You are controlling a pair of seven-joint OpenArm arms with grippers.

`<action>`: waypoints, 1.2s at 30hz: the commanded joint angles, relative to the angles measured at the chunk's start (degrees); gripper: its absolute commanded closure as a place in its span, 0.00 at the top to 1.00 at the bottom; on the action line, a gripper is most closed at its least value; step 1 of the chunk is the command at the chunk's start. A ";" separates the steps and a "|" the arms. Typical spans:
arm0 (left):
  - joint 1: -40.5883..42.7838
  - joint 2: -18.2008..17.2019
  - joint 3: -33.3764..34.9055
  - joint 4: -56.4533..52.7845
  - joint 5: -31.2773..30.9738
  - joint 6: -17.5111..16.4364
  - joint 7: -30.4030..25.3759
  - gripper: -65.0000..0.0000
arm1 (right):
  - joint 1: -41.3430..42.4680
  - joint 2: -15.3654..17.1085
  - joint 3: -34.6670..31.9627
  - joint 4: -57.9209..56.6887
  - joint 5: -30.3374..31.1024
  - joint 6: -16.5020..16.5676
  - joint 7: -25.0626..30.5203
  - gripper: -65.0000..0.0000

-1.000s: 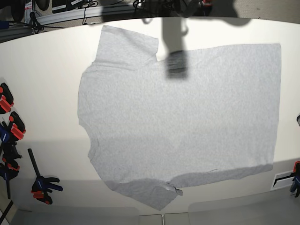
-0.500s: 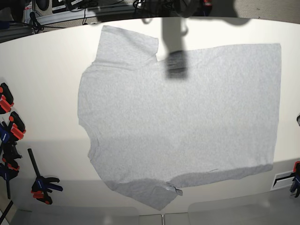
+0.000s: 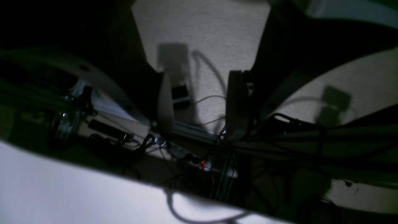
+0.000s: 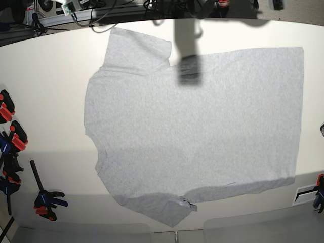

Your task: Fold the T-shirt properly

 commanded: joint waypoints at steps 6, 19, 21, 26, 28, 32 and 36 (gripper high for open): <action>0.26 -4.66 -0.33 3.67 6.67 0.85 -1.31 0.55 | 4.52 0.37 0.24 2.01 -0.48 0.11 1.27 0.40; -13.46 -12.11 -0.33 3.65 27.65 0.87 -0.42 0.55 | 22.91 0.37 0.20 2.08 2.36 20.35 2.99 0.40; -14.84 -11.06 -0.33 3.65 28.87 0.87 1.70 0.55 | 23.02 0.39 0.20 2.08 1.25 23.06 2.67 0.40; -15.26 -6.82 -0.33 3.65 31.87 0.85 7.08 0.55 | 22.75 0.66 0.13 2.08 -11.21 27.93 1.09 0.40; -15.28 -5.35 -0.33 3.65 31.85 0.85 7.04 0.55 | 22.77 2.01 -0.76 2.08 -17.68 27.96 1.27 0.40; -16.31 -3.78 -0.33 3.65 31.85 0.85 7.02 0.55 | 22.73 5.22 -6.82 2.08 -31.85 25.88 1.40 0.40; -17.94 -3.52 -0.31 3.65 31.82 0.85 7.08 0.55 | 22.82 6.08 -13.94 2.08 -40.98 21.88 0.39 0.40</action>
